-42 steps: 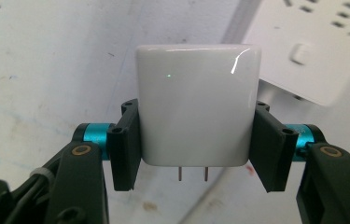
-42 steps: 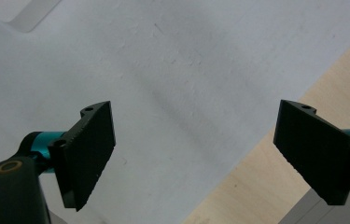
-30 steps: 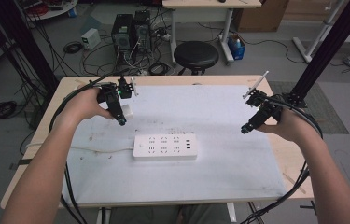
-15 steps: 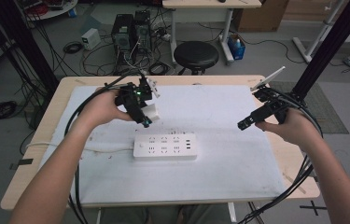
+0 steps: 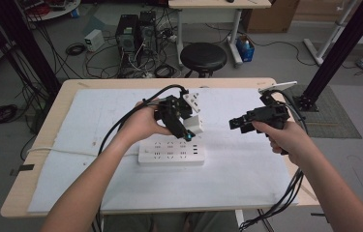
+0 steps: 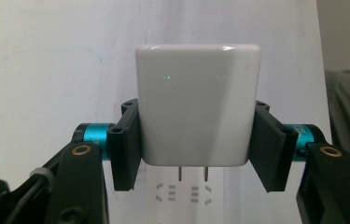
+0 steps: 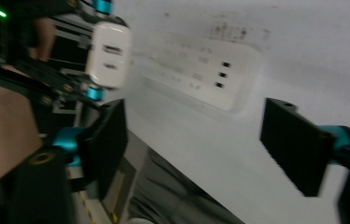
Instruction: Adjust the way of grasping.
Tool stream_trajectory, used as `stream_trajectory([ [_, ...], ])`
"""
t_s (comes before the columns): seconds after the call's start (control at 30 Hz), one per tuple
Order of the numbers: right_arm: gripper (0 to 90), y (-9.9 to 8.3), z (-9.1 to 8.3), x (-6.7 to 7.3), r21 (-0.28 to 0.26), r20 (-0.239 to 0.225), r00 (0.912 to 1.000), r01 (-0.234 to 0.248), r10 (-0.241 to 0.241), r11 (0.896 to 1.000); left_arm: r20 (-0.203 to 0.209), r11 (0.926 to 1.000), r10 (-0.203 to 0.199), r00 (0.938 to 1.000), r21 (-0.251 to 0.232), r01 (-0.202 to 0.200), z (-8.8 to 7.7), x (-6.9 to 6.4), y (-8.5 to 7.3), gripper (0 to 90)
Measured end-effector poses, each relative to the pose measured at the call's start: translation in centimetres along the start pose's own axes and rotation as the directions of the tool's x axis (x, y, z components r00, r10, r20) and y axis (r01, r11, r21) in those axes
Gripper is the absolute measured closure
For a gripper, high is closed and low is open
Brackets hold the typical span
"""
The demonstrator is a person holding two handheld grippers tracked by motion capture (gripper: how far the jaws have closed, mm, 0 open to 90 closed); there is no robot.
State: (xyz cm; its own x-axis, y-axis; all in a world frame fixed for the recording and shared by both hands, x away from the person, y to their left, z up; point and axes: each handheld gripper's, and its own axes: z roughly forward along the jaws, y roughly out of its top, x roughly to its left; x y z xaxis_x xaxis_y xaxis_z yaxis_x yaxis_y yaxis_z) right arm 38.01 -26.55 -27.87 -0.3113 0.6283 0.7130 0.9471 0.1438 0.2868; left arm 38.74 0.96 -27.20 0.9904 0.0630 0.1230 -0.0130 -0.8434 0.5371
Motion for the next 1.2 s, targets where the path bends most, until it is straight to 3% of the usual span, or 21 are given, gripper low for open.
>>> stream_trajectory([
  [0.13,29.1,0.4,1.3,0.5,0.008,-0.067,0.9971,-0.034,0.034,0.999,-0.019,0.9998,0.006,0.9998,-0.017,-0.006,0.7,-0.4,1.2,42.4],
  [0.27,29.8,0.8,2.2,0.7,0.008,-0.104,0.993,-0.056,0.056,0.998,-0.023,0.9993,0.026,0.9994,-0.026,-0.027,1.5,-1.0,2.3,42.4],
  [0.4,41.8,0.9,3.3,0.9,0.026,-0.119,0.9915,-0.05,0.053,0.998,-0.038,0.999,0.038,0.9985,-0.02,-0.039,2.1,-1.4,2.9,42.4],
  [0.5,55.6,0.8,4.0,1.0,0.04,-0.107,0.9935,-0.036,0.04,0.999,-0.055,0.9984,0.049,0.9973,-0.024,-0.05,2.3,-1.7,3.2,42.4],
  [0.6,61.9,0.9,4.1,1.0,0.013,-0.095,0.9953,-0.016,0.017,1.0,-0.119,0.9973,0.073,0.9902,0.003,-0.074,2.3,-2.1,3.2,41.9],
  [0.7,62.0,1.1,3.8,1.0,0.001,-0.054,0.9982,0.026,-0.026,1.0,-0.191,0.9971,0.066,0.9794,0.049,-0.058,2.0,-2.0,2.9,29.5],
  [0.77,62.0,1.2,3.3,1.0,-0.025,-0.045,0.9975,0.053,-0.054,0.998,-0.193,0.9965,0.039,0.9805,0.08,-0.024,1.5,-1.6,2.1,24.9],
  [0.83,62.0,1.3,2.4,1.4,-0.045,0.007,0.9909,0.135,-0.135,0.99,-0.216,0.9923,0.018,0.9762,0.124,0.009,0.7,-1.3,0.9,22.9],
  [0.87,62.0,1.4,1.9,1.7,-0.046,0.054,0.9823,0.182,-0.179,0.982,-0.219,0.988,0.007,0.9758,0.152,0.027,0.2,-1.1,0.2,22.7],
  [0.93,62.0,1.7,1.0,2.4,-0.027,0.106,0.958,0.271,-0.266,0.962,-0.214,0.9773,-0.025,0.9765,0.2,0.069,-0.9,-0.9,-1.3,21.6],
  [0.97,62.0,1.8,0.6,2.9,-0.012,0.147,0.9397,0.314,-0.309,0.949,-0.208,0.9692,-0.041,0.9774,0.229,0.089,-1.4,-0.8,-2.1,21.6],
  [1.0,62.0,1.9,0.3,3.5,0.027,0.196,0.9079,0.373,-0.37,0.928,-0.193,0.9587,-0.062,0.9792,0.261,0.112,-2.0,-0.6,-3.0,21.6],
  [1.07,62.0,2.1,0.3,4.8,0.14,0.301,0.8179,0.471,-0.49,0.871,-0.182,0.9298,-0.096,0.9786,0.334,0.154,-3.0,-0.4,-4.6,21.6],
  [1.13,62.0,2.3,0.3,5.7,0.24,0.361,0.7375,0.518,-0.57,0.821,-0.159,0.9004,-0.144,0.9767,0.389,0.196,-4.1,-0.2,-6.2,21.6],
  [1.17,62.0,2.3,0.4,6.1,0.285,0.377,0.7,0.535,-0.606,0.795,-0.148,0.8902,-0.159,0.9761,0.406,0.206,-4.6,-0.3,-6.8,21.6],
  [1.2,62.0,2.5,0.4,6.4,0.319,0.376,0.6774,0.546,-0.633,0.774,-0.136,0.8782,-0.168,0.9762,0.429,0.211,-5.1,-0.3,-7.4,21.6],
])
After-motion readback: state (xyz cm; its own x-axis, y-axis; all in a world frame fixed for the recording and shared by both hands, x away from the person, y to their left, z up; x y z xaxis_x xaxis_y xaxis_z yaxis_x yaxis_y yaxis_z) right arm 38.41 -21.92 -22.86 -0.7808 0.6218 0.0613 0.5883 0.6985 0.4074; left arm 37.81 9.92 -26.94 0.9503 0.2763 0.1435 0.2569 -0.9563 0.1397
